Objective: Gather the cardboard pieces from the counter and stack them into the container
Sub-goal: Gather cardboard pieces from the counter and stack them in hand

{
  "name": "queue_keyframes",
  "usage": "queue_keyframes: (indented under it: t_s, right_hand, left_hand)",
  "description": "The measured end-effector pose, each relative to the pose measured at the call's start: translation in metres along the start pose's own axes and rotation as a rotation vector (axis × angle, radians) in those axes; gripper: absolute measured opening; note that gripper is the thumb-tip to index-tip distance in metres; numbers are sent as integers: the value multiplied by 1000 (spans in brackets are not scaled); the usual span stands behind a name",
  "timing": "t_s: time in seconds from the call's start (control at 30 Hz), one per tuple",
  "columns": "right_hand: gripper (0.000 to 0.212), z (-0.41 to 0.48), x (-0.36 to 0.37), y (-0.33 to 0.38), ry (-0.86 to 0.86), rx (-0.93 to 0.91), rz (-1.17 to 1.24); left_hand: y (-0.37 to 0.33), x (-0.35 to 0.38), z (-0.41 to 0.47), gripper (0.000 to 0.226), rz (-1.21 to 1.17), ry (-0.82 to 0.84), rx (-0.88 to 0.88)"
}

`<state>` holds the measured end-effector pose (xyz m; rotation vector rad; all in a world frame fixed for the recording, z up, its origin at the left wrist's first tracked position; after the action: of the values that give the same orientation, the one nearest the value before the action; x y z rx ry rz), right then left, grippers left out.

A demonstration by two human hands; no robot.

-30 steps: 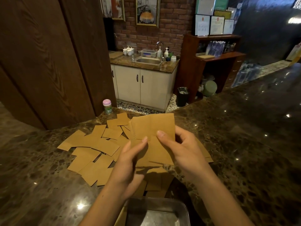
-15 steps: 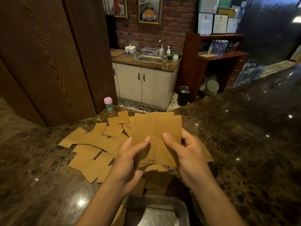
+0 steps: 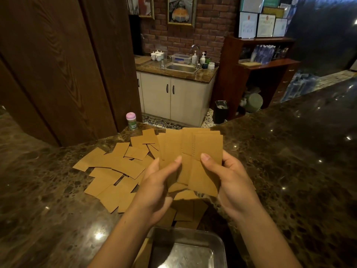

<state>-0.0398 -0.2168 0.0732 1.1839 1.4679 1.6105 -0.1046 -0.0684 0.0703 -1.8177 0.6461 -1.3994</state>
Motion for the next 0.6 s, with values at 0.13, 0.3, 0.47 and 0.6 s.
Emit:
queue_keyframes:
  t_s: [0.13, 0.3, 0.47, 0.6]
  right_hand:
    - [22, 5, -13, 6, -107, 26, 84]
    - [35, 7, -25, 19, 14, 36, 62]
    - [28, 11, -17, 25, 101, 49, -117]
    - [27, 13, -18, 28, 90, 76, -189]
  left_hand:
    - [-1, -7, 0, 24, -34, -59, -13]
    - [-1, -9, 0, 44, 6, -63, 36]
    - [5, -2, -1, 40, 50, -70, 53]
    - [6, -3, -2, 30, 88, -100, 74]
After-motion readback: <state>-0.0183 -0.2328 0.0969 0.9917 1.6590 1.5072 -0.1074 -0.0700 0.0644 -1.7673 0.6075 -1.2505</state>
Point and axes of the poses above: each hand's wrist, its own z-axis towards the middle knuckle, its own x-axis out of the palm, y = z × x, the point moved 2 cm from there along z, towards the middle knuckle, and after that the axes turned 7 degrees about -z, right-handed, at the moved point
